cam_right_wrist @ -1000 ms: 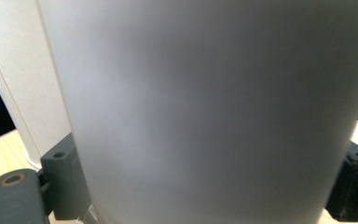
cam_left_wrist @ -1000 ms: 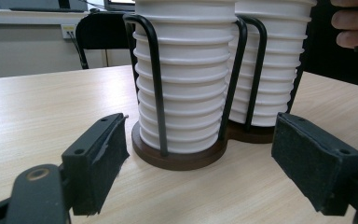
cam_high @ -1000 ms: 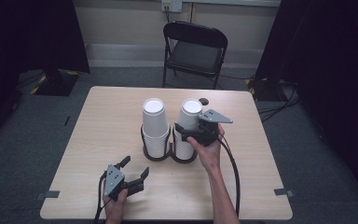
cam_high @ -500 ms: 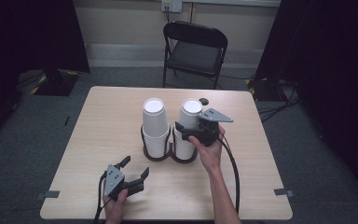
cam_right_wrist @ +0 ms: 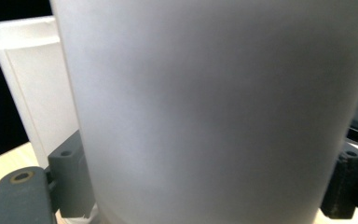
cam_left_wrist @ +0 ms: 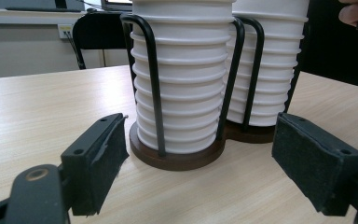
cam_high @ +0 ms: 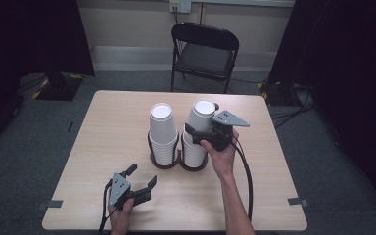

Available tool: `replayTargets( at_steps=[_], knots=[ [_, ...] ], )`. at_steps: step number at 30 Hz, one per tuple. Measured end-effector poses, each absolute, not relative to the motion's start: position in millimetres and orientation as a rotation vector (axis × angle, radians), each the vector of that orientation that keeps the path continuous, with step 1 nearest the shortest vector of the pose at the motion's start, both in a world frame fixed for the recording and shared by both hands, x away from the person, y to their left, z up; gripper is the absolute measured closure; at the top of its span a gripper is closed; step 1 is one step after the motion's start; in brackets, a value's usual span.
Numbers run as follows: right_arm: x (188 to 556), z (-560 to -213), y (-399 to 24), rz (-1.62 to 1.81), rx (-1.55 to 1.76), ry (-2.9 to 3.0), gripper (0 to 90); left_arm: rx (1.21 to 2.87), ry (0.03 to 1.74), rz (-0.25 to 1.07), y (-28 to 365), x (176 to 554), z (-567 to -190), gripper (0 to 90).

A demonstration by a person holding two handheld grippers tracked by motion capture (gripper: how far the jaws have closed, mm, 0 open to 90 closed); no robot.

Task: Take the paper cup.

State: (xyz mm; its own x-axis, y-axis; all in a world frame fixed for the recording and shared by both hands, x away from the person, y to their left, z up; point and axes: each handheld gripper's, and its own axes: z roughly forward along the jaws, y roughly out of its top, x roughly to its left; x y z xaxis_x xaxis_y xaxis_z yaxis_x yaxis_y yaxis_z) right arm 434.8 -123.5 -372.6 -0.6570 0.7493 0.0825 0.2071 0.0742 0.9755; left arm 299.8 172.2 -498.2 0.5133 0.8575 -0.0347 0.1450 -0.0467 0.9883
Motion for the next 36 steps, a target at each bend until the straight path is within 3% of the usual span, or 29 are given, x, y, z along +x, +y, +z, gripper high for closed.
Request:
replayTargets(
  at_steps=[36],
  knots=[
    [428,-334,-134,1.709,0.909,1.781,13.2,1.535,0.900,0.725,172,300,-498,15.8]
  ],
)
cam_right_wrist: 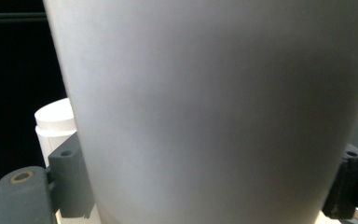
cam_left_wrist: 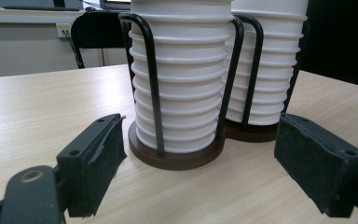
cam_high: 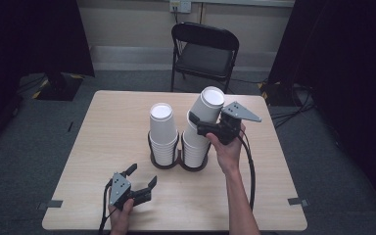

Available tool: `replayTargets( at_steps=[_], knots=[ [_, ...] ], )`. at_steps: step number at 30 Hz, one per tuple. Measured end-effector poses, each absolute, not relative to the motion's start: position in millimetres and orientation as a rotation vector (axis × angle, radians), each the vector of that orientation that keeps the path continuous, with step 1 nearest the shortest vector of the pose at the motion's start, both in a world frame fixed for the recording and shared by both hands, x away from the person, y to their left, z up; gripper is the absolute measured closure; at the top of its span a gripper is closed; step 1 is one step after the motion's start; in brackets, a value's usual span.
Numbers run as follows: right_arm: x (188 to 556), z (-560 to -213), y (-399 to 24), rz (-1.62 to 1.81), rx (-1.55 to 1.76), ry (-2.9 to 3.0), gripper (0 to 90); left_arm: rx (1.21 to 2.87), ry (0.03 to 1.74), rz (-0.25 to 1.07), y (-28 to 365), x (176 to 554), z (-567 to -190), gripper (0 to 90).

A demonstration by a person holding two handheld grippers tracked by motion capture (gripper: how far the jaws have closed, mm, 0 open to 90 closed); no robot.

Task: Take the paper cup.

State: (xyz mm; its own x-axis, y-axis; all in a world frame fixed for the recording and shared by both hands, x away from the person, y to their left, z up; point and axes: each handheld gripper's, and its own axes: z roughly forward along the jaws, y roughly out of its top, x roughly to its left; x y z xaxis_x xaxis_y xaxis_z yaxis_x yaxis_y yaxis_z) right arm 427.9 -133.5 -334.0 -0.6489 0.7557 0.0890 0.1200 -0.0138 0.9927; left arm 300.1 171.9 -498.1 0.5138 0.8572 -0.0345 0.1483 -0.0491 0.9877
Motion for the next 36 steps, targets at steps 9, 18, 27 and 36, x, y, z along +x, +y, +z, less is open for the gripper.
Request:
replayTargets(
  at_steps=[9,18,27,36],
  knots=[
    [420,-323,-145,1.712,0.903,1.750,13.4,1.533,0.908,0.736,172,300,-498,18.4],
    [413,-320,-164,1.732,0.960,1.695,13.5,1.539,0.899,0.722,172,301,-498,19.7],
    [401,-319,-182,1.687,1.027,1.664,13.6,1.531,0.904,0.718,172,300,-498,19.1],
    [385,-331,-197,1.674,1.076,1.649,13.7,1.532,0.908,0.727,172,300,-498,18.8]
  ],
)
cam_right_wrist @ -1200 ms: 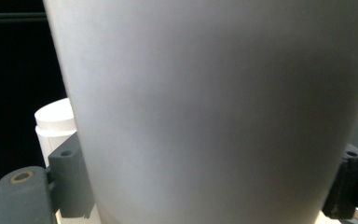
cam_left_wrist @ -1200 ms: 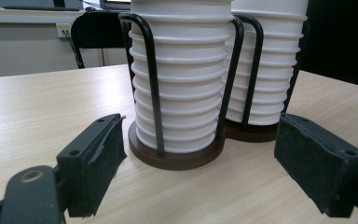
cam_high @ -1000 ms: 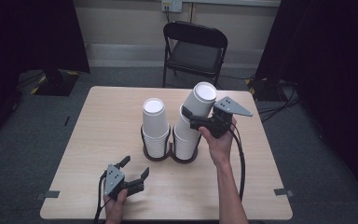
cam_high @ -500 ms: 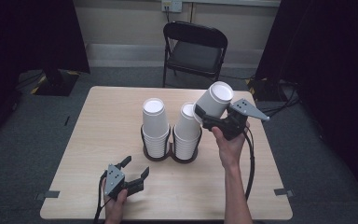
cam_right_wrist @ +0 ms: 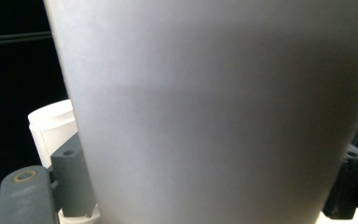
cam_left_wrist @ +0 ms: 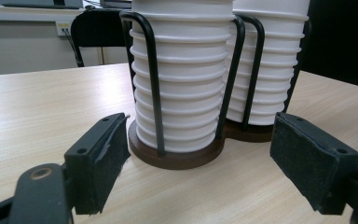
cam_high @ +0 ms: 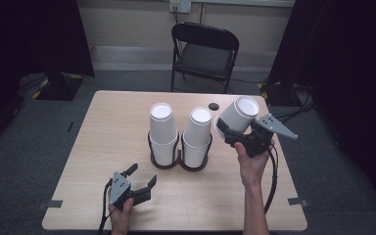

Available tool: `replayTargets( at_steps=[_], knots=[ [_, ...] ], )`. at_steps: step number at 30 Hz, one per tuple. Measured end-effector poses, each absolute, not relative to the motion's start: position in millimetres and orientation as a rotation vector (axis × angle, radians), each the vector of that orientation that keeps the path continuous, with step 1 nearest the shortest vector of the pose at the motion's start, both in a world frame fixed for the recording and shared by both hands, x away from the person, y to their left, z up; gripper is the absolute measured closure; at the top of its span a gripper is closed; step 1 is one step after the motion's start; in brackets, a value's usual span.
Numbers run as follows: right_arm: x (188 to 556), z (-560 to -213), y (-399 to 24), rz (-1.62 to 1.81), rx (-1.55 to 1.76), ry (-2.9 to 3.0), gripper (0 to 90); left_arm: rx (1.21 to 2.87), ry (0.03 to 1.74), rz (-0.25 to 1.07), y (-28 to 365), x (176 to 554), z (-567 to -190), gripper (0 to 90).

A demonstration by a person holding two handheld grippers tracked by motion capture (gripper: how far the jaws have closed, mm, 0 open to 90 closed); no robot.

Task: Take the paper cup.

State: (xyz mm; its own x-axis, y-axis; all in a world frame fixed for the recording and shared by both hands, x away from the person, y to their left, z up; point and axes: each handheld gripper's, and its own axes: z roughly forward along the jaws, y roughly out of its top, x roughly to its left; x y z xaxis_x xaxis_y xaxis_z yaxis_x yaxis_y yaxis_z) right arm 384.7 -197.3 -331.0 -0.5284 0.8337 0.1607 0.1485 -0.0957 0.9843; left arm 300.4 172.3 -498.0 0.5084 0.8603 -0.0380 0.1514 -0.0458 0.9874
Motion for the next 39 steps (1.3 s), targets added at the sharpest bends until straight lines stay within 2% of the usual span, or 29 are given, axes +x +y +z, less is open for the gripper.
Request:
replayTargets(
  at_steps=[9,15,24,33,35,36,39],
  knots=[
    [366,-351,-206,1.673,1.135,1.654,13.8,1.511,0.933,0.686,176,303,-498,18.9],
    [355,-364,-203,1.691,1.153,1.680,13.8,1.533,0.904,0.722,173,301,-498,21.4],
    [342,-387,-191,1.689,1.181,1.734,13.8,1.583,0.898,0.715,169,303,-497,19.4],
    [326,-405,-176,1.784,1.191,1.760,13.8,1.582,0.850,0.602,165,303,-497,17.3],
    [325,-410,-173,1.854,1.203,1.766,13.8,1.590,0.835,0.586,163,303,-495,18.4],
    [324,-413,-173,1.895,1.213,1.770,13.8,1.590,0.833,0.573,162,303,-494,23.9],
    [324,-418,-174,1.935,1.233,1.771,13.8,1.588,0.810,0.544,158,303,-492,23.2]
  ],
)
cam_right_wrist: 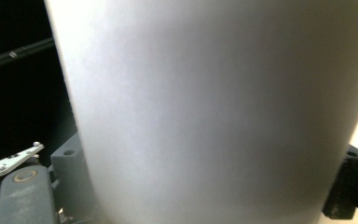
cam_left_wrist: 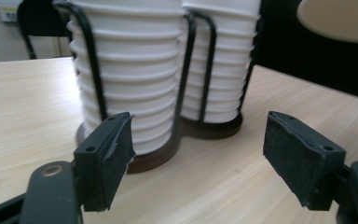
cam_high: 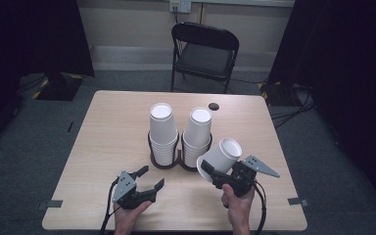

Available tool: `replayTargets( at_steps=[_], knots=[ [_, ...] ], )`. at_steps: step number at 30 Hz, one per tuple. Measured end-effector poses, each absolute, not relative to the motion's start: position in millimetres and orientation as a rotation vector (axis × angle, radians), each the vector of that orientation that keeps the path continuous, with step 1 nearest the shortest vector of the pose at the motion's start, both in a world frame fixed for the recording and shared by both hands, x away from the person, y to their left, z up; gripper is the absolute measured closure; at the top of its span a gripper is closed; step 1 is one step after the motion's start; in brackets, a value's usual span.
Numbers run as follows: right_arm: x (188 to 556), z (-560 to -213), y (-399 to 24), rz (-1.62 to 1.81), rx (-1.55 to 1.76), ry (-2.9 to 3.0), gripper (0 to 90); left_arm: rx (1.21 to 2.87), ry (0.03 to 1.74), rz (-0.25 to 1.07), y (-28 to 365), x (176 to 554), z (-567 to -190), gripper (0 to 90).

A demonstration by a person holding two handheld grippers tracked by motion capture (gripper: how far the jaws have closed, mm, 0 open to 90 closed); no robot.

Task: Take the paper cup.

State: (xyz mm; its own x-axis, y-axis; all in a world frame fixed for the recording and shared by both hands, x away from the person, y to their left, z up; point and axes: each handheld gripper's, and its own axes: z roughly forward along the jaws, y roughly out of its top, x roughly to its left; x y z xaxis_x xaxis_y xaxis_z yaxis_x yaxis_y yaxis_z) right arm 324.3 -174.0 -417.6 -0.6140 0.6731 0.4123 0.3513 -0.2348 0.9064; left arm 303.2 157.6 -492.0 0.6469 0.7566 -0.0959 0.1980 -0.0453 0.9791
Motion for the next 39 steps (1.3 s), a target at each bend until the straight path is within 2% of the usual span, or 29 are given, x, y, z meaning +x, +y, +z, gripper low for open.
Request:
replayTargets(
  at_steps=[9,28,39],
  knots=[
    [317,-436,-169,2.005,1.302,1.737,14.0,1.555,0.737,0.459,141,303,-487,32.6],
    [311,-460,-137,2.167,1.430,1.863,14.3,1.519,0.608,0.400,123,308,-487,43.2],
    [309,-464,-126,2.211,1.481,1.925,14.3,1.485,0.541,0.480,108,304,-489,52.7]
  ],
)
